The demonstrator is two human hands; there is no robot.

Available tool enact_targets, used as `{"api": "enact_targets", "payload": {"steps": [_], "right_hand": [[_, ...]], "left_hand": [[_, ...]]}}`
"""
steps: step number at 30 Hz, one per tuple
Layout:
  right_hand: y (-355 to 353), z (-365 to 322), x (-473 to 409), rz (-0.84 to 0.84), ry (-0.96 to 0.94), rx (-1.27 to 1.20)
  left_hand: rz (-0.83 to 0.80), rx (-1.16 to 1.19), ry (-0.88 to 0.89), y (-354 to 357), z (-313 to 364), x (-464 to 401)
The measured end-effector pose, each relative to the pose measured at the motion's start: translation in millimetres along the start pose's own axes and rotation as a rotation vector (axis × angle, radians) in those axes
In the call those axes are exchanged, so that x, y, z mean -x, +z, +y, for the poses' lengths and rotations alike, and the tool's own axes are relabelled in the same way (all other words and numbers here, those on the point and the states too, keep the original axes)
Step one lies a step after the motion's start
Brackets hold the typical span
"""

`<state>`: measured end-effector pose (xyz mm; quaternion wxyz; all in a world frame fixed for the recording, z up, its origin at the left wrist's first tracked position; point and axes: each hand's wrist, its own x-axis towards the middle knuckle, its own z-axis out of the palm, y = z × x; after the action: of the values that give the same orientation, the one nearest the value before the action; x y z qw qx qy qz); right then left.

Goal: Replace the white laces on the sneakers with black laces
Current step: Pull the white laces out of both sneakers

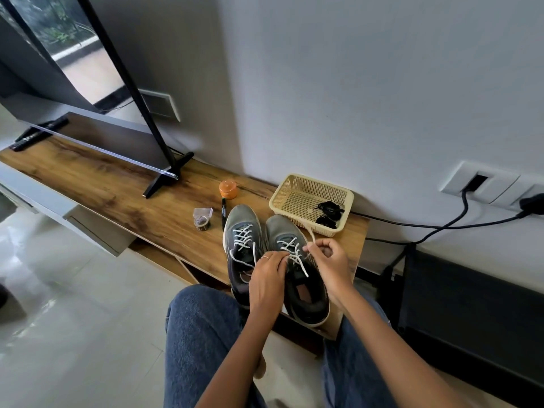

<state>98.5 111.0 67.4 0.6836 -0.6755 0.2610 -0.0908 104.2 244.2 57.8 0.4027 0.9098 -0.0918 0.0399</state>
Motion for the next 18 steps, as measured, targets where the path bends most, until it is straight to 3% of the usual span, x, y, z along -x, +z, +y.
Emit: {"api": "enact_targets", "payload": {"steps": [6,11,18], "right_hand": [[-22.4,-11.5,-7.1,0.154,-0.021,-0.080],[-42.3,0.8,-7.7,0.226,-0.061,0.200],[-18.6,-6.3,3.9,0.003,-0.418,0.622]], "left_hand": [[-0.081,0.002,-0.084,-0.3,6.8,-8.4],[-0.121,-0.015,-0.089,0.9,4.5,-13.5],[-0.163,-0.052,-0.161,2.5,8.0,-11.2]]}}
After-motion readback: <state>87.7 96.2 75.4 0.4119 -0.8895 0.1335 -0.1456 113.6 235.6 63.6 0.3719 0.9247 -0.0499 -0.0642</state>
